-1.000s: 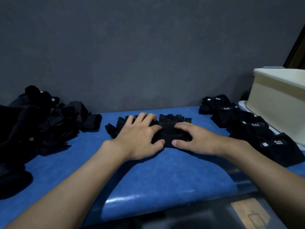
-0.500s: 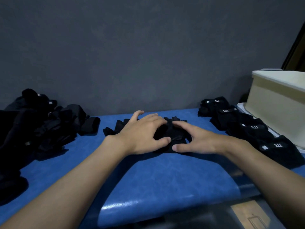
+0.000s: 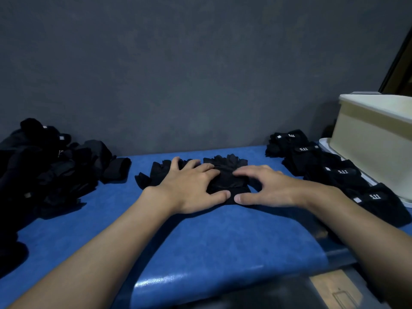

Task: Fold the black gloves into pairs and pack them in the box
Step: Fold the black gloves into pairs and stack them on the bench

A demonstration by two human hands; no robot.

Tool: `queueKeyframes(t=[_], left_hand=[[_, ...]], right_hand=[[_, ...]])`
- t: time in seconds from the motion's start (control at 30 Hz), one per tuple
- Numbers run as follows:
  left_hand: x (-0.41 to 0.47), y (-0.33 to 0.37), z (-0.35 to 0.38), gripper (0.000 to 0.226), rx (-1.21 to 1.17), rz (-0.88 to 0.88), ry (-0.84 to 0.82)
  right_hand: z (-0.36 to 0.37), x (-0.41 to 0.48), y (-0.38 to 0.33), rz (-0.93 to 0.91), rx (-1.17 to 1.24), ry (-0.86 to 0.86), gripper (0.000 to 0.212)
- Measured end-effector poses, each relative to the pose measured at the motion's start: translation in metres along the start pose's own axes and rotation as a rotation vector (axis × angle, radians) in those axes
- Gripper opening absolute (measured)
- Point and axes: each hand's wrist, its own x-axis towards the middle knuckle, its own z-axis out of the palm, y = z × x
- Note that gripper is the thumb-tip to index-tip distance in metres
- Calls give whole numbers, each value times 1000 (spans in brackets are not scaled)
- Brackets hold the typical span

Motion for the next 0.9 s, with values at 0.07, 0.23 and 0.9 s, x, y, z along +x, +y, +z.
queueKeyframes(t=[0.07, 0.23, 0.9], left_hand=[[0, 1, 1, 78, -10, -2, 10], [-4, 3, -5, 71, -39, 21, 77], [-63, -48, -7, 71, -76, -177, 42]], right_hand=[[0, -2, 1, -7, -8, -13, 73], [0, 1, 5, -11, 78, 11, 89], [7, -2, -27, -99, -18, 115, 59]])
